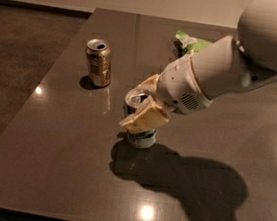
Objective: Knock 7up can over
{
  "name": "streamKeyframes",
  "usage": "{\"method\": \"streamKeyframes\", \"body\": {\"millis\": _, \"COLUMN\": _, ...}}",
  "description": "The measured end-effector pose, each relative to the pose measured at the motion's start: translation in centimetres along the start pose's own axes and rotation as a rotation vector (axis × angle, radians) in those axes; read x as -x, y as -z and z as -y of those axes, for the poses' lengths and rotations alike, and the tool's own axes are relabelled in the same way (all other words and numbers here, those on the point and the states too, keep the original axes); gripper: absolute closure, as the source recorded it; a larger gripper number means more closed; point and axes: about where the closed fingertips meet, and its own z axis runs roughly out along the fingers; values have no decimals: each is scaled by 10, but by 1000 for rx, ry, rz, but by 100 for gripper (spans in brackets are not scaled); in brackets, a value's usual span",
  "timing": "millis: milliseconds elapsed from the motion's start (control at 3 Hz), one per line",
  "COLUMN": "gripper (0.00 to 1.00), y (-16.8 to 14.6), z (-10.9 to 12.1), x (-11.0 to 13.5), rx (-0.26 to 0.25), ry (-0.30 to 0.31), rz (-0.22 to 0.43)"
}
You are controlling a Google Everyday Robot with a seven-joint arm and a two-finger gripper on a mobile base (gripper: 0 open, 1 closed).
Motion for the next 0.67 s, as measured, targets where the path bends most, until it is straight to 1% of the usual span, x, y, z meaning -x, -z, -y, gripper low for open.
{"method": "streamKeyframes", "body": {"millis": 333, "gripper": 100, "y": 28, "z": 12, "x": -9, "rx": -47, "ry": -7, "rz": -98}}
{"method": "streamKeyframes", "body": {"millis": 667, "gripper": 100, "y": 54, "z": 23, "x": -20, "rx": -89, "ry": -6, "rz": -215}}
